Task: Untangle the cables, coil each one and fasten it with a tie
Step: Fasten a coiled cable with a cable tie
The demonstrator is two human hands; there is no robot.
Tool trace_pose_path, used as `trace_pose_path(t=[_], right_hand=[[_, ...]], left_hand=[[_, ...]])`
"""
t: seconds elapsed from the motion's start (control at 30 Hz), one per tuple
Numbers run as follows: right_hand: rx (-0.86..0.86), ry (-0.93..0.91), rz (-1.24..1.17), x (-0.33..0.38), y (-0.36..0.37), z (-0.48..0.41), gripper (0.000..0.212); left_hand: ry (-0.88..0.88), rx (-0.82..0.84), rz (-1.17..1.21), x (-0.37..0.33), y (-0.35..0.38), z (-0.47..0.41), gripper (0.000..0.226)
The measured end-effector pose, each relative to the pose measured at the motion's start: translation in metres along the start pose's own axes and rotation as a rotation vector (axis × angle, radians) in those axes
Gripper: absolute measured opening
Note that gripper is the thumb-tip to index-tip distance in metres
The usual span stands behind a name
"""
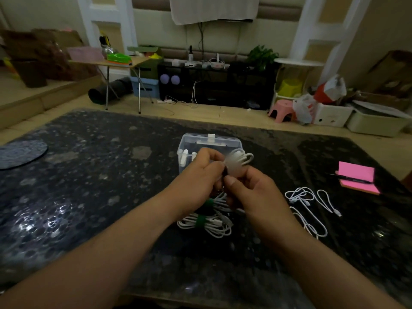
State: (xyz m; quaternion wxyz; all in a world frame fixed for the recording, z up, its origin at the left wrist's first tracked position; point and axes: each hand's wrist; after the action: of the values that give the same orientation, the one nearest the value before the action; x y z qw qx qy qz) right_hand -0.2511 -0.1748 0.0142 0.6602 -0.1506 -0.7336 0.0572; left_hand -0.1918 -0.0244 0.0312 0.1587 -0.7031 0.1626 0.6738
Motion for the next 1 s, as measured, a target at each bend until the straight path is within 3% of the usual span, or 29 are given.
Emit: trace_pose_path(t=[0.4,0.67,0.77,0.93,1.0], right_hand=[[-0.025,0.012,-0.076,-0.005,-0.013,-0.001,0.014],[-0.002,0.043,-0.031,-0.002,-0.016,-0.005,0.013],[0.033,0.086,-0.084,0.003,-0.016,-0.004,0.012],[0.314,0.462,-0.436,0.012,-0.015,-0.002,0.035],[0.385,0.492,-0.508,0.011,-0.018,-0.002,0.031]], left_hand=[[-0.034,0.118,0.311,-0.010,0.004,0.005,0.019],[-0.067,0.057,0.398,-0.001,0.001,0.002,0.024],[-0.044,0.050,0.258,0.002,0.000,0.003,0.025],[0.114,0.025,-0.074,0.004,0.000,0.001,0.025],[0.152,0.036,-0.145,0.005,0.000,0.001,0.024]])
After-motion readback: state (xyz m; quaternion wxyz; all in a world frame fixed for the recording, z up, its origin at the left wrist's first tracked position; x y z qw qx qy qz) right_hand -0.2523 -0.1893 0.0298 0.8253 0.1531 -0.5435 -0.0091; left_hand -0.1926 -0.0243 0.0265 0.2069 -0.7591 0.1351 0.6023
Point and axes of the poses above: each hand's wrist, its own z-axis away from the middle knuckle, its own y-axis out of the palm, x = y × z, and after that the axes turned 11 degrees about z, right-handed
